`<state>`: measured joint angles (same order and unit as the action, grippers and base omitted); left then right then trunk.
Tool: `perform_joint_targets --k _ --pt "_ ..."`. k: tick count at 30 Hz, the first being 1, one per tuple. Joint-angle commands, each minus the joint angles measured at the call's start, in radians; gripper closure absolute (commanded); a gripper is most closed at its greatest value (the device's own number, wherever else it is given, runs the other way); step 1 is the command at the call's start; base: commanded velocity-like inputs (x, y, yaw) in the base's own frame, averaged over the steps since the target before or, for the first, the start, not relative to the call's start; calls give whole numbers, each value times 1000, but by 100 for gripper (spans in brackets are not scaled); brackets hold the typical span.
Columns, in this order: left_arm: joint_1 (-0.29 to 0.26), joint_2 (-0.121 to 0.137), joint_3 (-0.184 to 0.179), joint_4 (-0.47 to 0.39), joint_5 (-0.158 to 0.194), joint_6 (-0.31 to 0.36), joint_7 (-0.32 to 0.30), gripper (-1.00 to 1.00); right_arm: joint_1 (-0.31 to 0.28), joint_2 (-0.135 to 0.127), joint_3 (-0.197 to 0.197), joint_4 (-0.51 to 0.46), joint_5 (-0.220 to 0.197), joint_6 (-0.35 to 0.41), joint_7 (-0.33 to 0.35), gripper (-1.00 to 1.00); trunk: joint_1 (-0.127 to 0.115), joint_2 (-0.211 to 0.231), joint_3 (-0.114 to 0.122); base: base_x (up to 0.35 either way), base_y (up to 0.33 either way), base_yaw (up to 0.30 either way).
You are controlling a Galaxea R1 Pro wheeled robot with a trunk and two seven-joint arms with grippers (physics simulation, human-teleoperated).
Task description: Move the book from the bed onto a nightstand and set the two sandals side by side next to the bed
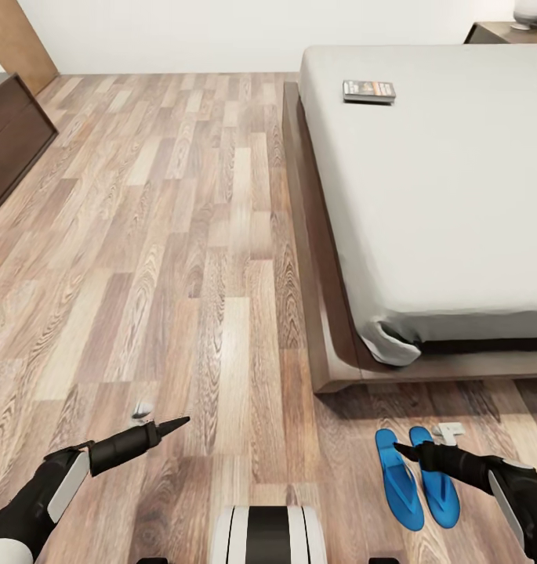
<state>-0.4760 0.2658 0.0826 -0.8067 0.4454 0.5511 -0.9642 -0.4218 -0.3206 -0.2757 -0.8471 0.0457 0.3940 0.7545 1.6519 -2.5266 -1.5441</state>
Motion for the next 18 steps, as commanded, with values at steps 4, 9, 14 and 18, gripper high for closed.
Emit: perform_joint_targets --k 4,9,14,18 --pt "3 6 0 152 -32 -139 0 -100 1 1 -4 5 -8 7 102 -100 -2 1 15 0 0 0" --pt "7 6 -2 288 -62 -217 -7 -100 2 1 -6 95 -28 7 258 -100 -4 2 34 0 0 0" --pt "8 4 -3 407 -80 -364 -10 -100 3 1 -9 315 -38 1 308 -100 -6 3 54 0 0 0" --pt "8 2 -3 448 -86 -435 -11 -100 3 0 -11 478 -69 -8 318 -100 -8 4 69 0 0 0"
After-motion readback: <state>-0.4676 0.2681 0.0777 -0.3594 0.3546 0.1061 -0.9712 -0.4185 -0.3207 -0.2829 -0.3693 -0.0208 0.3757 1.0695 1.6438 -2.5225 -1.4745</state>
